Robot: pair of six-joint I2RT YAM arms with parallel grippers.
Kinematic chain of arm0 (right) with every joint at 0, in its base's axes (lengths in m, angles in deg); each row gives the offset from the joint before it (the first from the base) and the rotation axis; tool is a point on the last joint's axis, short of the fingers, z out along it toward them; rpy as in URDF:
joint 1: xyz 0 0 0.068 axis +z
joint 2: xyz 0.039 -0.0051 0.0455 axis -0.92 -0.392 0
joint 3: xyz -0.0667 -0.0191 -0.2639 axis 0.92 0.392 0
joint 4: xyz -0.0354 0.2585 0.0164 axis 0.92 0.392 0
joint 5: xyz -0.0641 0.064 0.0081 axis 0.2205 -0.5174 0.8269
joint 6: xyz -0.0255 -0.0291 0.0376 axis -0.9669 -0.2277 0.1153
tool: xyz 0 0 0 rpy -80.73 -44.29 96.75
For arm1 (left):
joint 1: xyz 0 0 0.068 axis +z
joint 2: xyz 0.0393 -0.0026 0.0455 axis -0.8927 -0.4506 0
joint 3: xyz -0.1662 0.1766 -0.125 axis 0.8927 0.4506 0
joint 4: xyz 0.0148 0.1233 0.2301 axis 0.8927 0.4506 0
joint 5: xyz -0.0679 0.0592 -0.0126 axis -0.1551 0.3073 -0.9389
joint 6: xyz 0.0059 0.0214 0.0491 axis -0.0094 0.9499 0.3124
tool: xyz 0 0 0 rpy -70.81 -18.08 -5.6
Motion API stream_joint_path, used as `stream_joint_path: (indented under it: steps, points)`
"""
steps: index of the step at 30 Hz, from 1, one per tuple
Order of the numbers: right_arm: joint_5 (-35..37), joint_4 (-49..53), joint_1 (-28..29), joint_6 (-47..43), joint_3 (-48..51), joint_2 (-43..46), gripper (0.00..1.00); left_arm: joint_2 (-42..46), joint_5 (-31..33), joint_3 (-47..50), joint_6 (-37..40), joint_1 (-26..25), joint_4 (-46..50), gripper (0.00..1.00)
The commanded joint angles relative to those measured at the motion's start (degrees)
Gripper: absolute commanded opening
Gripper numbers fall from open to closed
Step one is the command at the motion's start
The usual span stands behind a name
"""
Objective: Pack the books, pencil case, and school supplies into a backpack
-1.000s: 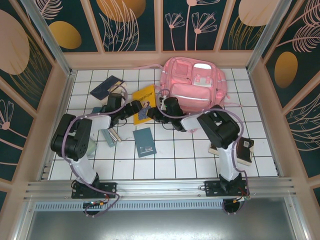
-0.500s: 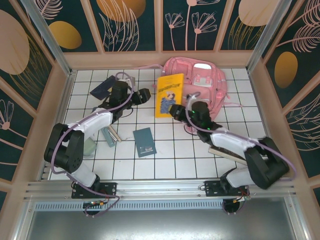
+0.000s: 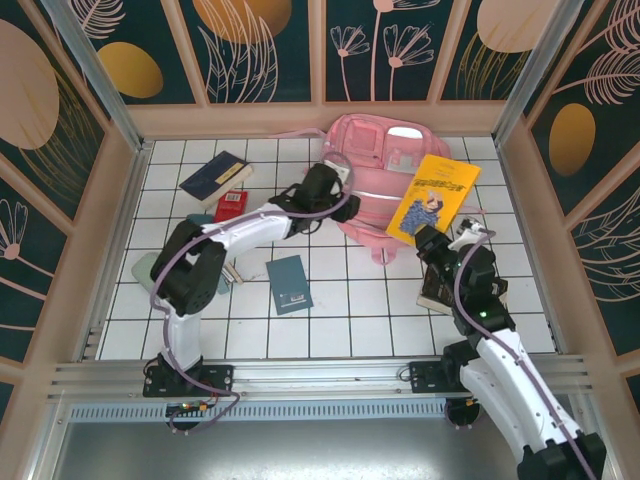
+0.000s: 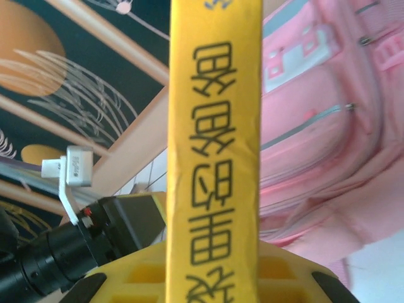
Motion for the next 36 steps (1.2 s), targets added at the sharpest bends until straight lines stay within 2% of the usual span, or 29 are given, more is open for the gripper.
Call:
stream_joint_path:
  steps: [1, 5, 7, 11, 19, 21, 26, 30, 32, 33, 36]
  points:
    - [-1.0, 2.9, -3.3, -1.0, 1.3, 2.7, 0.0, -4.2, 4.3, -5.1, 8.4, -3.2, 6.3, 0.52]
    - [-4.1, 4.2, -7.6, -0.4, 2.0, 4.0, 0.0, -8.4, 8.0, -8.9, 11.8, -5.8, 7.8, 0.52]
    - [-5.3, 4.8, -9.6, -0.3, 2.2, 4.6, 0.0, -10.3, 8.2, -11.2, 12.4, -6.2, 8.7, 0.47]
    - [-9.0, 4.5, -13.1, 0.3, 3.1, 5.4, 0.0, -14.2, 8.2, -15.6, 14.2, -6.8, 11.3, 0.47]
    - [-12.8, 2.2, -15.5, 1.8, 5.5, 5.5, 0.0, -17.6, 10.5, -17.2, 16.2, -7.4, 13.5, 0.48]
    - [-13.2, 1.3, -15.6, 2.3, 5.9, 5.2, 0.0, -17.7, 10.4, -17.2, 16.8, -7.6, 13.4, 0.51]
    - [-14.1, 0.4, -15.9, 2.7, 6.1, 4.4, 0.0, -19.4, 9.4, -18.2, 20.1, -8.1, 15.9, 0.7]
    - [-14.3, 0.6, -16.0, 2.7, 6.1, 4.4, 0.0, -20.3, 7.1, -18.1, 21.8, -8.5, 18.5, 0.73]
    - [-14.4, 0.3, -16.0, 2.9, 6.3, 4.4, 0.0, -21.0, 8.7, -18.1, 21.6, -8.6, 18.3, 0.69]
    - [-14.6, -0.2, -16.0, 3.1, 6.4, 4.4, 0.0, -21.5, 9.7, -18.6, 21.3, -8.6, 18.3, 0.63]
    - [-15.3, -1.0, -16.0, 3.8, 6.9, 4.2, 0.0, -22.3, 11.4, -19.0, 20.8, -8.7, 17.5, 0.19]
